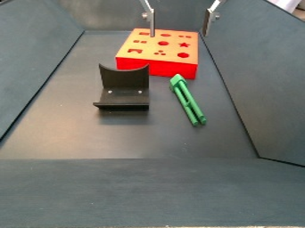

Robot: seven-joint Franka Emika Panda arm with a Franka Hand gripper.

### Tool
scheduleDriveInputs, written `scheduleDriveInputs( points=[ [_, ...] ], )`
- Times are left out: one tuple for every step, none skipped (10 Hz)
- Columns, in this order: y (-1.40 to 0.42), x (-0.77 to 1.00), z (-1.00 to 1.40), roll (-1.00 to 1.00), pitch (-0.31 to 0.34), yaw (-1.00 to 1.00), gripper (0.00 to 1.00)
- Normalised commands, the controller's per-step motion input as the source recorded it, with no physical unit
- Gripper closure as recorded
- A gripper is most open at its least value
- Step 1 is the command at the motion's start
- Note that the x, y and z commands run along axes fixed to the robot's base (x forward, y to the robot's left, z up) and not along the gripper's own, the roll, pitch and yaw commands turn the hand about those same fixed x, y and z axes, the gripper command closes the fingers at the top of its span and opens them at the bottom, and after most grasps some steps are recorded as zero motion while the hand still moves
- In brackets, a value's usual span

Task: Pick up the 3 prong object. Move up. Place the 3 prong object on the fixture. Regrasp the 3 prong object. Move to above the board. Insert the 3 prong object.
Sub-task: Pick up the 3 prong object.

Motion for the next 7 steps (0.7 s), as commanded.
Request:
scheduleDriveInputs(
  points=[
    [0.07,0.34,-0.65,-0.08,0.059,0.0,0.0],
    [-0.69,0.42,-1.0,0.12,0.0,0.06,0.0],
    [-0.73,0.4,-1.0,0.07,-0.003,0.09,0.0],
    [-0.75,0.36,-1.0,0.05,0.0,0.13,0.0],
    [-0.71,0.27,-1.0,0.04,0.0,0.29,0.0],
    [-0.58,0.08,-1.0,0.08,0.0,0.45,0.0],
    [-0.42,0.0,-0.93,0.19,0.0,0.52,0.0]
  ],
)
